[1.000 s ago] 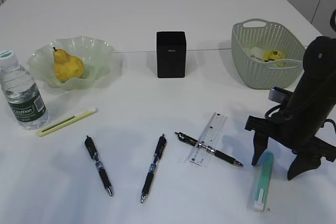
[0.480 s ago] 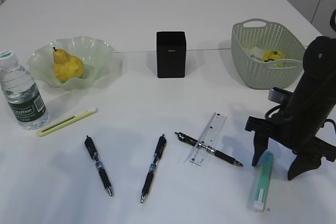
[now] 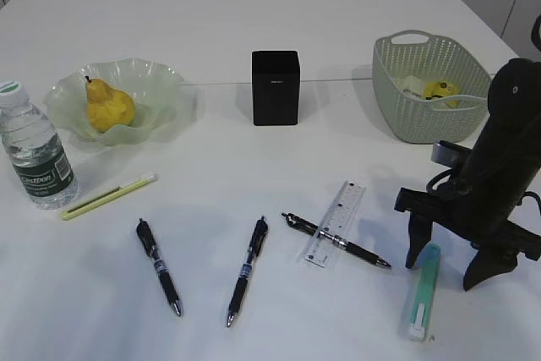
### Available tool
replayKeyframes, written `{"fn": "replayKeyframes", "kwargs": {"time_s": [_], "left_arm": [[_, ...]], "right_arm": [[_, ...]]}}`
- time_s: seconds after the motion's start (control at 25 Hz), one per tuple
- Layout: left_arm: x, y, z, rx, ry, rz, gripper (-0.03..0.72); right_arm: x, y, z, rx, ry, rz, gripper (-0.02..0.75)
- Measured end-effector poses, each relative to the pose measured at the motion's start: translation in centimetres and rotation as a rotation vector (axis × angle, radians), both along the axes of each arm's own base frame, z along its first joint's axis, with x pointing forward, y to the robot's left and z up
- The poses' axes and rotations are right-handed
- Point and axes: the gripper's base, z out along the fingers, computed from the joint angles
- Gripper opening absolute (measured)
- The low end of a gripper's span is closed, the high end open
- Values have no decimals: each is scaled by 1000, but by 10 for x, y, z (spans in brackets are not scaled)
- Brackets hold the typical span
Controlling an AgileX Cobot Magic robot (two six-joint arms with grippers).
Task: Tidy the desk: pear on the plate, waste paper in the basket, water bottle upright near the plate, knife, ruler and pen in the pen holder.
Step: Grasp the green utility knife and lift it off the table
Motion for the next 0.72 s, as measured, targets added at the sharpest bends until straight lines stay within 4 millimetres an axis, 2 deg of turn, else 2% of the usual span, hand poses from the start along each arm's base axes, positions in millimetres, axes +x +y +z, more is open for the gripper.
{"fn": "replayKeyframes", "kwargs": {"time_s": [0.16, 0.4, 0.72], "left_arm": [[0, 0, 0, 0, 0, 0, 390], [0, 0, 0, 0, 0, 0, 390], [0, 0, 0, 0, 0, 0, 387]], "right_arm": [[0, 0, 0, 0, 0, 0, 573], [0, 0, -1, -5, 1, 7, 491], [0, -1, -1, -6, 1, 8, 480]]}}
